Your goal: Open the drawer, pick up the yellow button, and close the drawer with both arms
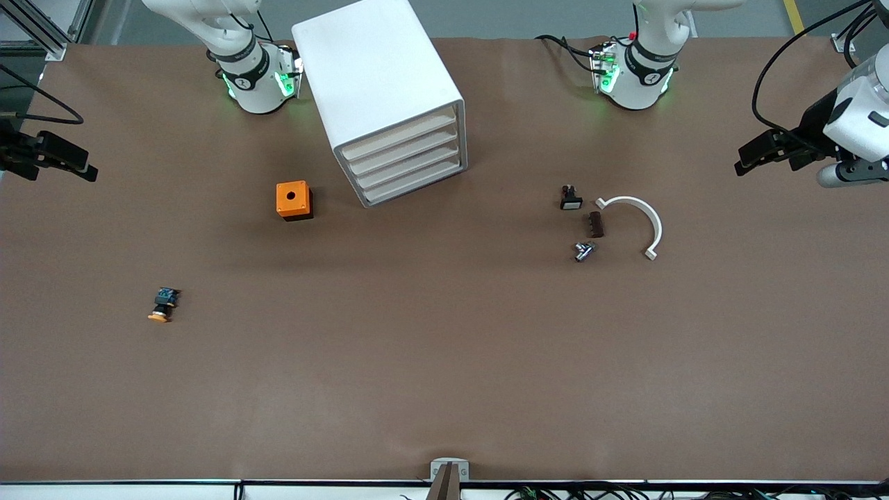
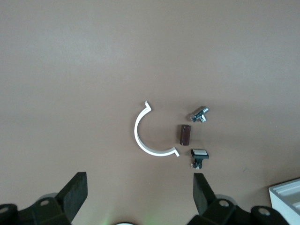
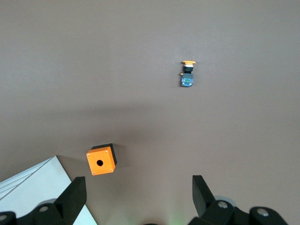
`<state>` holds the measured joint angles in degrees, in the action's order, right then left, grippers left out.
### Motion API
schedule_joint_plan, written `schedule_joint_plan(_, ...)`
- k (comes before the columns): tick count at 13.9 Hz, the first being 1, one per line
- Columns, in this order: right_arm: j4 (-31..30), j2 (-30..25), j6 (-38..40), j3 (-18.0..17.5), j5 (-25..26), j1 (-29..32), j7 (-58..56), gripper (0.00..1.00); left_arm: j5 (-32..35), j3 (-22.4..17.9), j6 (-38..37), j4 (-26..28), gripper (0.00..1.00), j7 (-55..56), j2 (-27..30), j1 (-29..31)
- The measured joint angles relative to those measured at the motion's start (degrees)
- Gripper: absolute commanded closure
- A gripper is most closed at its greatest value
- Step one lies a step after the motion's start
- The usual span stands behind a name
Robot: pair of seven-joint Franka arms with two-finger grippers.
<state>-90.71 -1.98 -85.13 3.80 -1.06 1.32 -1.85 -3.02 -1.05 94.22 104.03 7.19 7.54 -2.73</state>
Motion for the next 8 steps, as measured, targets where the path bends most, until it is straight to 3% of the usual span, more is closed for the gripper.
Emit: schedule_joint_plan(8,-0.5,-0.5,-3.5,0.0,0.2,0.0,-0.9,0.00,0.0,0.2,0.9,-7.1,0.01,-0.9,-4.1,-0.2)
